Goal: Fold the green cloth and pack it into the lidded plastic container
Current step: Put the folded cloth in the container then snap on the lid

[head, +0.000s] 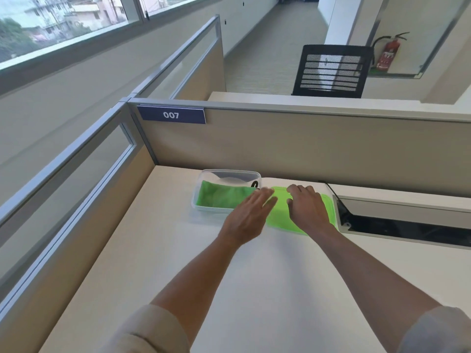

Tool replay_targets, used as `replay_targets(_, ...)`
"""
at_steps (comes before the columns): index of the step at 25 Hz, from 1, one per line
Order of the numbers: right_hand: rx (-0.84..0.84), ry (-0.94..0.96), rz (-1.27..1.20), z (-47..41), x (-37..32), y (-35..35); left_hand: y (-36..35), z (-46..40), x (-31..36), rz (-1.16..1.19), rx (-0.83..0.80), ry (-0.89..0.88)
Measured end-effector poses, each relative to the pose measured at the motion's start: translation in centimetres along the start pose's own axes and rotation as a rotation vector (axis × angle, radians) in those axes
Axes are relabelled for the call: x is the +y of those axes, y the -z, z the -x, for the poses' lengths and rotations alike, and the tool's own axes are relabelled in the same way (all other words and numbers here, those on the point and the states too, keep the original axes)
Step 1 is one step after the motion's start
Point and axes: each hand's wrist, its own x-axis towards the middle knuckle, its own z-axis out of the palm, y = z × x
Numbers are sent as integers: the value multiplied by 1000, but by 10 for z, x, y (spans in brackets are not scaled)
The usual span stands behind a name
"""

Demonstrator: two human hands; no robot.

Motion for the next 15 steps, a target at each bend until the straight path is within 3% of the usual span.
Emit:
replay_targets(3,-75,-51,38,20,23,-4,-23,9,24,56,-78,-27)
replay_targets(8,-161,-58,98,47,57,-9,-49,8,51,85,-180,94)
replay_targets(15,-254,-68,132,64,79,-23,-56,-5,62,-160,-282,240)
